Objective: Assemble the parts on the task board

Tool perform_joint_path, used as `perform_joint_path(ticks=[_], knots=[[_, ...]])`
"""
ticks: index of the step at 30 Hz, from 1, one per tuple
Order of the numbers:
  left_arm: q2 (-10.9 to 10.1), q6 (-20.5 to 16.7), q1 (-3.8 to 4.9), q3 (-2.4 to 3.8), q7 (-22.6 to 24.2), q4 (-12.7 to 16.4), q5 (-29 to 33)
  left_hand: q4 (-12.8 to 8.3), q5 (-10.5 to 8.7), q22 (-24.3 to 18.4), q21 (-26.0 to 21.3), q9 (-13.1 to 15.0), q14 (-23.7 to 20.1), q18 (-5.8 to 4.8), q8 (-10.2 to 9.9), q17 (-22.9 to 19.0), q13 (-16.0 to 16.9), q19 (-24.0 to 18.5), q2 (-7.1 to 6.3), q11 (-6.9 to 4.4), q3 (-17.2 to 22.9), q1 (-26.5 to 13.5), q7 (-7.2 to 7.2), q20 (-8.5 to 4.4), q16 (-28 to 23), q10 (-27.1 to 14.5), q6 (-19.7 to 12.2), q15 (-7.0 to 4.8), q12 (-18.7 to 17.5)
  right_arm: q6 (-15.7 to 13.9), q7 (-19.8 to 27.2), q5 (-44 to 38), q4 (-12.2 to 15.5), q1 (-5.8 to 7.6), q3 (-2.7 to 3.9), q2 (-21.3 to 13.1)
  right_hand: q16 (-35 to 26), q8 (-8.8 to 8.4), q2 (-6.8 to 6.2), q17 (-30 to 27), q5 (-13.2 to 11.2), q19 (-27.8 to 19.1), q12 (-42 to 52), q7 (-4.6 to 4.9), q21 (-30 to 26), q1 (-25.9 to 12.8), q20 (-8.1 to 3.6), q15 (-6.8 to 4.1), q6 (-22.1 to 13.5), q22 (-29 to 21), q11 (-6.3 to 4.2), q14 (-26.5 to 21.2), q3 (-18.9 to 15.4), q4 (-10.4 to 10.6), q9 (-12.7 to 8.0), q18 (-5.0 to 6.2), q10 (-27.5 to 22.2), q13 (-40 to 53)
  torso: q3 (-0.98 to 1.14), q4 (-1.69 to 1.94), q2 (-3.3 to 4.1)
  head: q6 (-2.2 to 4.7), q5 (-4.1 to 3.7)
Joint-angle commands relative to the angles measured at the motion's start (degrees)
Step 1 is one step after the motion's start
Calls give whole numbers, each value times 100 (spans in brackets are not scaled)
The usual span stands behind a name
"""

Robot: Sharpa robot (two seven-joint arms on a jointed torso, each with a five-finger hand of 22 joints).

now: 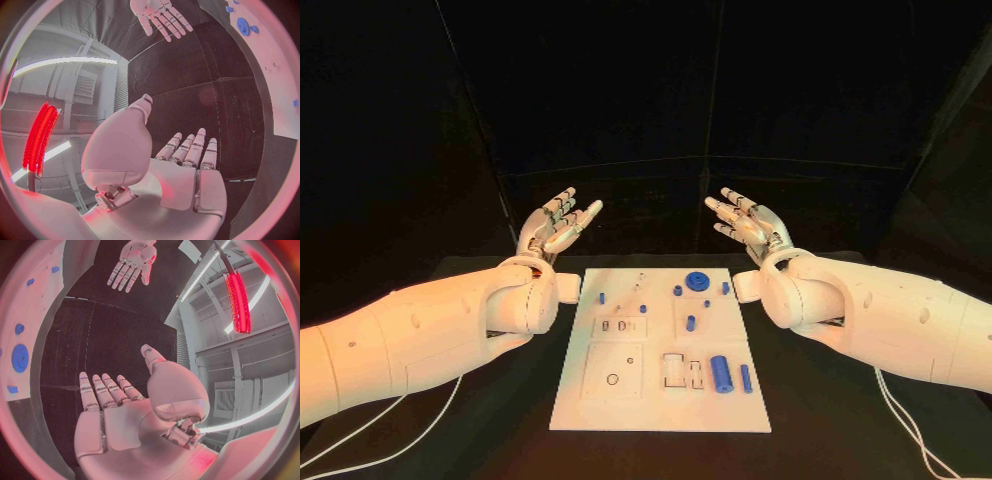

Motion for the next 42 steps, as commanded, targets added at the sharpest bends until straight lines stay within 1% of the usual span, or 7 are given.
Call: perform_joint_path(ticks=[1, 5, 14, 20, 27, 33, 42], knots=[[8, 405, 10, -4, 288, -14, 122, 71, 37, 8, 38, 10, 81, 77, 38, 12, 10, 10, -23, 20, 17, 221, 500, 76, 31, 73, 76, 21, 28, 1030, -388, -613, -129, 69, -12, 43, 136, 52, 78, 66, 81, 153, 81, 842, 73, 547, 69, 93, 347, 29, 121, 758, 15, -252, 37, 217, 586, 51, 0, 2, 0, 0, 0], [8, 405, 10, -4, 288, -14, 122, 72, 37, 8, 38, 11, 83, 80, 40, 13, 11, 8, -21, 30, 19, 224, 509, 76, 32, 75, 82, 22, 29, 1319, -501, -773, -271, 146, -26, 90, 334, 237, 75, 127, 95, 662, 317, 862, 203, 1034, 69, 81, 1296, 104, 181, 1654, 115, -656, 138, 364, 1803, 144, 0, 2, 0, 0, 0], [-327, 597, 79, -13, 318, 305, 121, 49, 34, 30, 68, 32, 315, 192, 71, 53, 35, 96, 99, 165, 90, 267, 649, 79, 91, 262, 234, 92, 64, 1038, -574, -3184, -713, 222, -28, 99, 926, 708, -81, 245, 108, 2728, 816, 645, 966, 1566, 11, -409, 3911, 396, -218, 4165, 307, -1305, 281, 789, 4028, 180, 2, 0, 33, -25, -81], [-571, 688, 78, -13, 491, 634, 120, -133, 33, 189, 328, 108, 1573, 375, 206, 240, 112, 898, 315, 300, 184, 426, 725, 89, 435, 1088, 889, 143, 205, 843, -860, -4286, -773, 349, -27, 85, 991, 643, -220, 290, 195, 3256, 709, 516, 1219, 1467, -203, -646, 4340, 444, -392, 4910, 623, -1455, 239, 802, 4569, 179, 4, 11, 207, 96, -105], [-810, 893, 77, -14, 377, 977, 157, -454, 33, 695, 1409, 188, 3061, 614, 393, 431, 233, 3495, 491, 233, 116, 443, 587, 37, 981, 3013, 1931, -124, 568, 1159, -1164, -5295, -810, 511, -25, 104, 1364, 481, -507, 525, 121, 4128, 560, 373, 1710, 1300, -550, -978, 4447, 615, -558, 6040, 683, -1430, 242, 807, 4860, 197, 21, 60, 432, 266, -147], [-993, 1135, 76, -14, 229, 1310, 180, -751, 28, 759, 1688, 274, 3876, 702, 635, 523, 232, 4286, 637, 3, 48, 430, 596, -129, 1174, 3966, 3282, -360, 749, 1431, -1690, -6460, -731, 577, -24, 172, 1978, 504, -587, 894, 168, 4797, 563, 246, 2375, 1537, -958, -1231, 4747, 945, -728, 6854, 715, -1449, 258, 781, 5273, 207, 9, 92, 652, 309, -161], [-1033, 1395, 68, -15, 128, 1518, 185, -893, 27, 720, 1665, 247, 4011, 697, 635, 541, 224, 4407, 720, -30, 33, 424, 578, -170, 1132, 4158, 3489, -406, 732, 1603, -2409, -7840, -767, 592, -23, 333, 3052, 396, -721, 1583, 84, 4977, 403, 161, 3245, 1439, -1132, -1347, 4937, 1462, -851, 7222, 766, -1398, 241, 756, 5596, 209, -26, 132, 848, 293, -245]])
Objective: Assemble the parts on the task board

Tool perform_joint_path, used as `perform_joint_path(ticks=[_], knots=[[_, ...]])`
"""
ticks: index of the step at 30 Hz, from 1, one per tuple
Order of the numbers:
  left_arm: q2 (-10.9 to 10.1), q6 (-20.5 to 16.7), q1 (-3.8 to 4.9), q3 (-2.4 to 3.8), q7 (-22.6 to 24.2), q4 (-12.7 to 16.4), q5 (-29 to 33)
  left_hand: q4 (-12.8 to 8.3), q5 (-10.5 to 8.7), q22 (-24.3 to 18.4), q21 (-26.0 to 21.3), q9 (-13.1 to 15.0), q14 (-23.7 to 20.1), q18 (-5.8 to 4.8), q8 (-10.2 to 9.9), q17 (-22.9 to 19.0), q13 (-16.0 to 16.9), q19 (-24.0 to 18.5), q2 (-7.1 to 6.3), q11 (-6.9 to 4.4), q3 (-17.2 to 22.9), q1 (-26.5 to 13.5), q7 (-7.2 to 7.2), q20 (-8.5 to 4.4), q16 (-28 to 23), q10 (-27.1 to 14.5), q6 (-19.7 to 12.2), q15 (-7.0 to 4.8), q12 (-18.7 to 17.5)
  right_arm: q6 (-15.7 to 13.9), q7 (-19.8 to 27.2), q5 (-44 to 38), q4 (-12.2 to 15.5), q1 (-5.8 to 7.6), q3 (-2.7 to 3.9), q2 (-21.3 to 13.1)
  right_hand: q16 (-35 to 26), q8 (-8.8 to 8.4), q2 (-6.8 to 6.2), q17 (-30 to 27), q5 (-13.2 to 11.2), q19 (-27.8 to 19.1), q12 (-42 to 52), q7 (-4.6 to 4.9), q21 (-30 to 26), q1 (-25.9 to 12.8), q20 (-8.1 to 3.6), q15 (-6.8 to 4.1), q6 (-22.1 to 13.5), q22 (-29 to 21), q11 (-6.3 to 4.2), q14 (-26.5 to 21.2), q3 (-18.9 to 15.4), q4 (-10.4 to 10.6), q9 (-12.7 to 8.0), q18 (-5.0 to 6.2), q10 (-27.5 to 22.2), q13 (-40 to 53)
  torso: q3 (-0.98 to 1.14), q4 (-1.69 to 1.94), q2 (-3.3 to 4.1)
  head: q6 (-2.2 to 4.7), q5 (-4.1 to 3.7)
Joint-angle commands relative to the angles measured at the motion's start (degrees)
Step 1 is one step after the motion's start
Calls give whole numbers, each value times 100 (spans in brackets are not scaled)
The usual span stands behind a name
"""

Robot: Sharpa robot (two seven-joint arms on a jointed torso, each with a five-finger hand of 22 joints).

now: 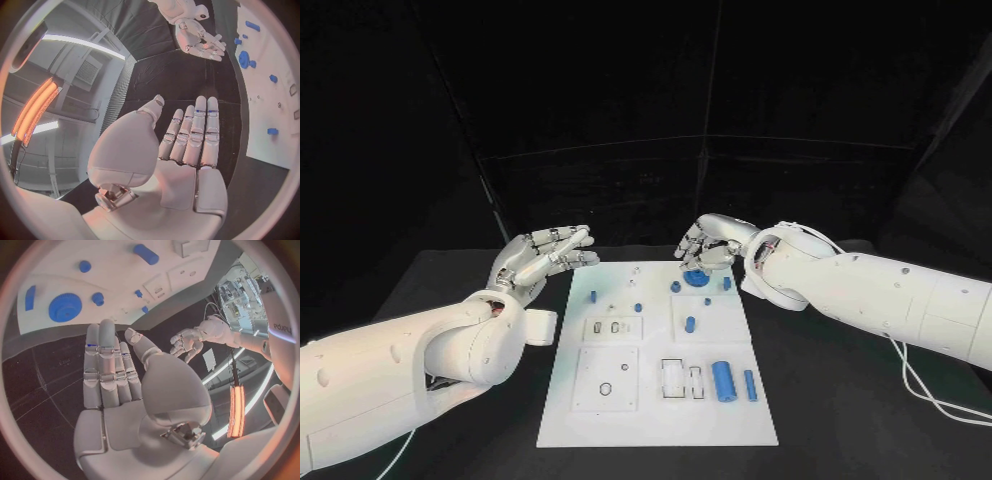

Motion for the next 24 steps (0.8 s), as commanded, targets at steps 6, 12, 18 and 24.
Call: perform_joint_path(ticks=[6, 12, 18, 24], knots=[[-29, 499, -3, 2, -191, 114, -4, -73, -11, -40, -45, -36, 52, 19, -46, 6, -18, 55, 60, 48, -50, -68, 211, -8, -80, 42, 37, 19, -65, 338, -644, -1465, -76, 20, 6, 110, 1910, -187, -91, 1453, -138, 129, -221, -8, 878, -128, -58, -26, -17, 524, -18, 281, 204, 25, -6, 99, -7, 14, -40, 16, 211, 8, -62], [-52, 546, -2, 2, -230, 168, -28, -81, -11, -47, -54, -39, 52, 18, -57, 6, -19, 56, 54, 54, -64, -84, 219, -6, -90, 40, 35, 24, -73, 479, -708, -1747, -50, 21, 8, 165, 3111, -203, -146, 2824, -207, 192, -247, -17, 1175, -184, -45, -16, -111, 693, 1, 330, 277, 36, -8, 105, -163, 5, -53, 7, 277, 15, -61], [-65, 586, -1, 3, -191, 239, -35, -86, -11, -49, -56, -40, 56, 18, -61, 7, -18, 59, 50, 56, -70, -91, 222, -6, -92, 42, 35, 24, -74, 568, -753, -1921, -39, 21, 8, 228, 3415, -215, -211, 3102, -256, 130, -242, -39, 1315, -218, -26, -10, -324, 779, 6, 234, 301, 54, -17, 109, -263, 6, -66, 29, 328, 20, -62], [-71, 597, -1, 3, -176, 258, -37, -88, -11, -50, -57, -40, 58, 19, -62, 8, -18, 60, 50, 56, -71, -93, 223, -6, -93, 44, 35, 24, -75, 613, -748, -1963, -45, 21, 8, 279, 3532, -203, -219, 3233, -274, 115, -241, -35, 1355, -227, -20, -6, -339, 802, 14, 221, 302, 69, -10, 108, -290, 7, -71, 49, 342, 4, -62]])
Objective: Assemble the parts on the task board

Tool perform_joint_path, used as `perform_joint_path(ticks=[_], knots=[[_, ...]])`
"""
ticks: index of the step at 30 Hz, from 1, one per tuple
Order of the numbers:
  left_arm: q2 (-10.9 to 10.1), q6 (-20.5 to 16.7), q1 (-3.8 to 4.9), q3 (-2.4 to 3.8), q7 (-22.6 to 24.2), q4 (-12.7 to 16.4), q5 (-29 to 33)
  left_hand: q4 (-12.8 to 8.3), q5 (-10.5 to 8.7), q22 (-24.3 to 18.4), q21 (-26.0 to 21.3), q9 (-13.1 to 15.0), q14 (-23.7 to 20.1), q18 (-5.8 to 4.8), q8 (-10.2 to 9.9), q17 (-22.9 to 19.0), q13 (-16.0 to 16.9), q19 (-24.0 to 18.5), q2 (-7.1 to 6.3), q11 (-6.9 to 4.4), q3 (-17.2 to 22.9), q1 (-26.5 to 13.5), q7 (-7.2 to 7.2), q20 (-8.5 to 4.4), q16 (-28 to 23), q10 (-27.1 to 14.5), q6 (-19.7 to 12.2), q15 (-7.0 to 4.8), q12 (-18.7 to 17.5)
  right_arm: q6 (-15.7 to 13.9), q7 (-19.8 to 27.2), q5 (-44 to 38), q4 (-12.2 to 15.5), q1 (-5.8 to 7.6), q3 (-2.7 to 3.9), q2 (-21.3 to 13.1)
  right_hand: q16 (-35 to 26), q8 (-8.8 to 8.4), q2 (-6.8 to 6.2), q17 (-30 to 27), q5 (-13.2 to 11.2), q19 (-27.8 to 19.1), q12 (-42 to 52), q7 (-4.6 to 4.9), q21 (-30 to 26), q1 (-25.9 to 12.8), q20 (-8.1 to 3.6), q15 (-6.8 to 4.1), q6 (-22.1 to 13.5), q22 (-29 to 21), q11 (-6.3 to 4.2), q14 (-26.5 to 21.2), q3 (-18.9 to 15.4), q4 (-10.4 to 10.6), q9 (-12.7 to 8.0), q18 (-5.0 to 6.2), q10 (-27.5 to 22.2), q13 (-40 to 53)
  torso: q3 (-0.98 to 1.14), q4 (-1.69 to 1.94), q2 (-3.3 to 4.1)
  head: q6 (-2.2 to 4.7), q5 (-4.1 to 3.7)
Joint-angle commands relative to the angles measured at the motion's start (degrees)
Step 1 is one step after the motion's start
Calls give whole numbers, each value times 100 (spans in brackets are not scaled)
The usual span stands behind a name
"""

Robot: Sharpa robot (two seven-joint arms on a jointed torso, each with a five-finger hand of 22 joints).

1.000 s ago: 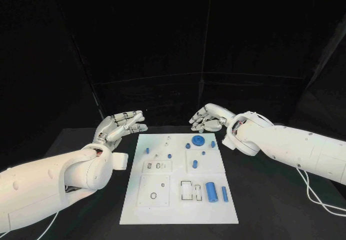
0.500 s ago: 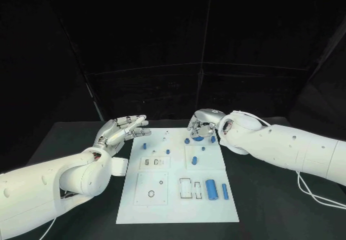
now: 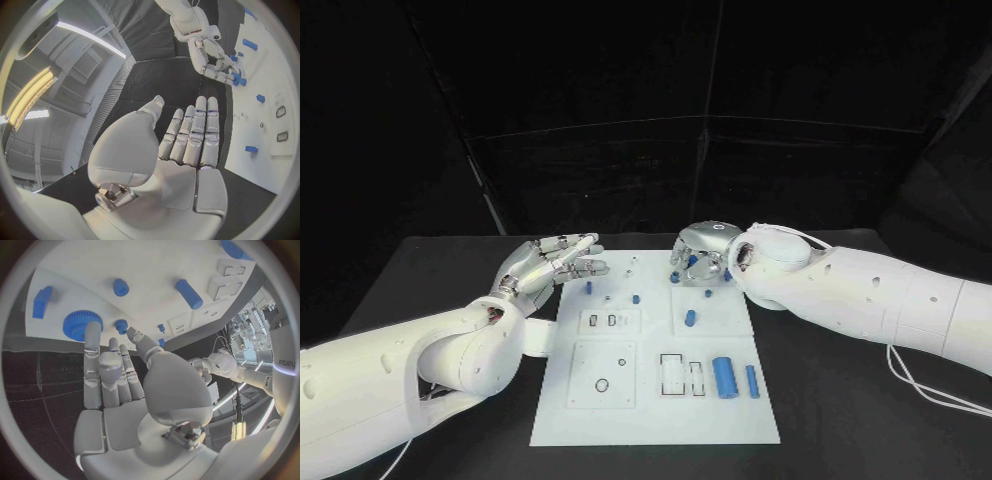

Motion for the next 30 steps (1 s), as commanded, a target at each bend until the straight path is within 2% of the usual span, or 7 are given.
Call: perform_joint_path(ticks=[1, 7, 14, 30], knots=[[-8, 146, 6, 3, 37, 15, -36, -33, -11, -6, -21, -8, 38, 20, -33, 9, -6, 43, 3, 35, -16, -46, 214, 11, -24, 24, -16, 3, -28, 150, -55, -216, -1, 16, 5, 27, 59, -4, -22, 47, -30, -22, -13, 9, 44, -30, 16, 12, -50, 10, -5, 203, 25, 18, 2, 110, -37, 0, -3, 13, 23, -7, 7], [-8, 170, 6, 3, 38, 16, -36, -33, -11, -6, -21, -8, 38, 20, -33, 9, -6, 43, 3, 35, -16, -46, 214, 11, -24, 24, -16, 3, -28, 235, -60, -230, -92, 15, 6, 105, 241, 1, -2, 262, -33, -23, 0, 6, 105, -16, 20, 8, -61, 43, -9, 209, 52, 31, 6, 112, -37, 5, -3, 6, 33, -24, 10], [-2, 185, 9, 3, 32, 19, -36, -37, -10, -8, -23, -9, 42, 20, -36, 10, -5, 46, 6, 36, -17, -49, 216, 11, -26, 26, -15, 4, -28, 320, -41, -234, -194, 15, 6, 200, 449, 11, 35, 495, -31, -25, 11, 2, 189, -17, 23, 5, -53, 90, -14, 212, 99, 64, 11, 113, -22, 8, -2, 22, 50, -38, -20], [-20, 167, 19, 3, 35, 11, -36, -90, -8, -26, -44, -10, 49, 21, -51, 13, -5, 57, 61, 35, 9, -30, 205, 14, -51, 30, 2, 5, -42, 519, -132, -237, -316, 14, 6, 314, 789, 77, 184, 862, -130, -47, 48, 6, 376, 44, 19, -10, 157, 193, -35, 203, 355, 127, 35, 117, 112, 16, 1, 7, 72, -139, 48]])
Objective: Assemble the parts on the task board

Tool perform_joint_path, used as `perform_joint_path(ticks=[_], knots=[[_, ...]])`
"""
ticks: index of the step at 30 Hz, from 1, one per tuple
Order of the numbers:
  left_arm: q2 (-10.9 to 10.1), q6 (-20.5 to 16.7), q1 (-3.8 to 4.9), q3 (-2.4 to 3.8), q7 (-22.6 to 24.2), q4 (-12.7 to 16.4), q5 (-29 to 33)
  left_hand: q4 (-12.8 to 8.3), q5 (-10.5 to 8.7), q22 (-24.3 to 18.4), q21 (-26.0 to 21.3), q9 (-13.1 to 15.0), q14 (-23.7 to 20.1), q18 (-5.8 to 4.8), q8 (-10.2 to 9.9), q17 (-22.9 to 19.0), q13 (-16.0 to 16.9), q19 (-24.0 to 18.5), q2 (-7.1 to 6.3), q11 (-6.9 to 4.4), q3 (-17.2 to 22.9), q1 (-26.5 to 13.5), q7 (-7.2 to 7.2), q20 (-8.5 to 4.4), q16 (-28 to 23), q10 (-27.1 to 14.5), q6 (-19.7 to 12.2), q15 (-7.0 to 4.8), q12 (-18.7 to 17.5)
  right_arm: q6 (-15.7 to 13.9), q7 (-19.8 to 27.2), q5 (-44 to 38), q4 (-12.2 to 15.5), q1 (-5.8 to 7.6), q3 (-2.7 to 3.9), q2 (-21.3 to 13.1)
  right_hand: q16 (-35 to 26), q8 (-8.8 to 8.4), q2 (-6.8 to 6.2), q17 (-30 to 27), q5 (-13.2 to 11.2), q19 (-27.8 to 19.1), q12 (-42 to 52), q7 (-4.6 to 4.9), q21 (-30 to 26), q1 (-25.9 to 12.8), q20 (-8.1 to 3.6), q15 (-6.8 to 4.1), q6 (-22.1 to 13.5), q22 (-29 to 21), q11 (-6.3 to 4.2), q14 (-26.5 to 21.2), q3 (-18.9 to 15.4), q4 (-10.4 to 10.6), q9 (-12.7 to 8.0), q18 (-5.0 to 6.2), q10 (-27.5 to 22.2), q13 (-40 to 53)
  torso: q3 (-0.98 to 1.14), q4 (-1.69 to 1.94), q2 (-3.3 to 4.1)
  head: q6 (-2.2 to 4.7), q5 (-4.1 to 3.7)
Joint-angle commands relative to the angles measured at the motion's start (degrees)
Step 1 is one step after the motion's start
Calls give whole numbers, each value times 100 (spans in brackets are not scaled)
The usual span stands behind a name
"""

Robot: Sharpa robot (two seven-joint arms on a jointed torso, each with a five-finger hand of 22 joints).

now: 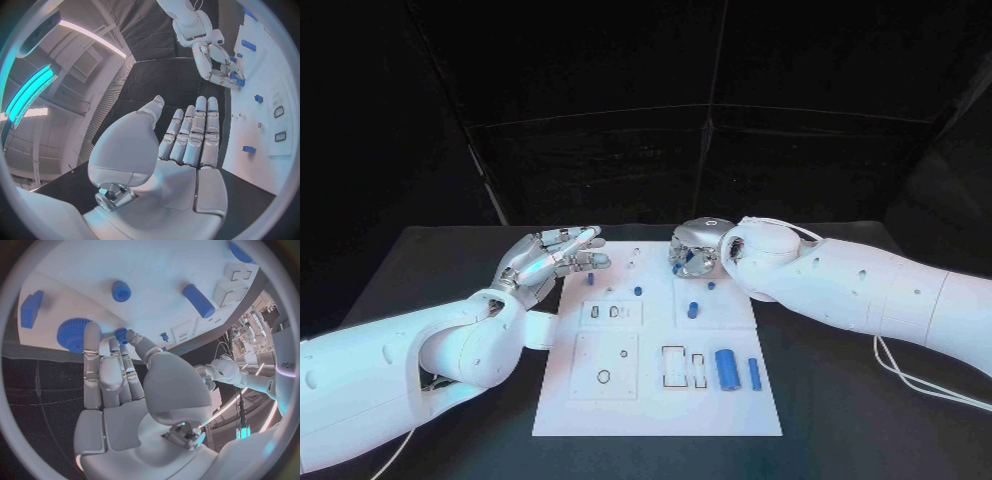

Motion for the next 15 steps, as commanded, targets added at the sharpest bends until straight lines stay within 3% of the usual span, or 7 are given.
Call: perform_joint_path(ticks=[1, 12, 15], knots=[[0, 51, 12, 2, 53, 13, -34, -55, -8, -9, -41, -5, 50, 22, -34, 8, -6, 38, 42, 14, 2, -5, 204, -7, -32, 9, 4, 5, -43, 166, -38, -41, -30, 14, 5, 28, 56, 40, 72, 26, -36, -45, 23, -1, 56, -2, 12, -9, 80, 16, -8, 201, 56, 4, 7, 117, 61, 4, 3, -5, 5, -26, 14], [-10, -9, 22, 2, 95, 51, -34, -94, -8, -21, -55, -6, 46, 22, -45, 8, -8, 41, 61, 12, 18, 10, 199, -6, -51, 1, 10, 6, -57, 202, -43, -84, -93, 14, 5, 91, 132, 57, 109, 66, -114, -81, 19, -7, 155, 8, 12, -13, 215, 73, -18, 174, 229, 48, 7, 117, 129, 0, -2, 2, 19, -60, 22], [-13, -16, 23, 2, 98, 52, -34, -103, -8, -24, -59, -7, 44, 22, -49, 8, -9, 42, 63, 13, 20, 11, 200, -5, -56, -5, 9, 7, -62, 43, 6, -94, -95, 14, 5, 98, 178, 88, 173, 117, -215, -91, 37, -24, 196, 54, 8, -37, 316, 95, -39, 172, 337, 66, 16, 120, 202, 7, -5, -6, 20, -72, 27]])
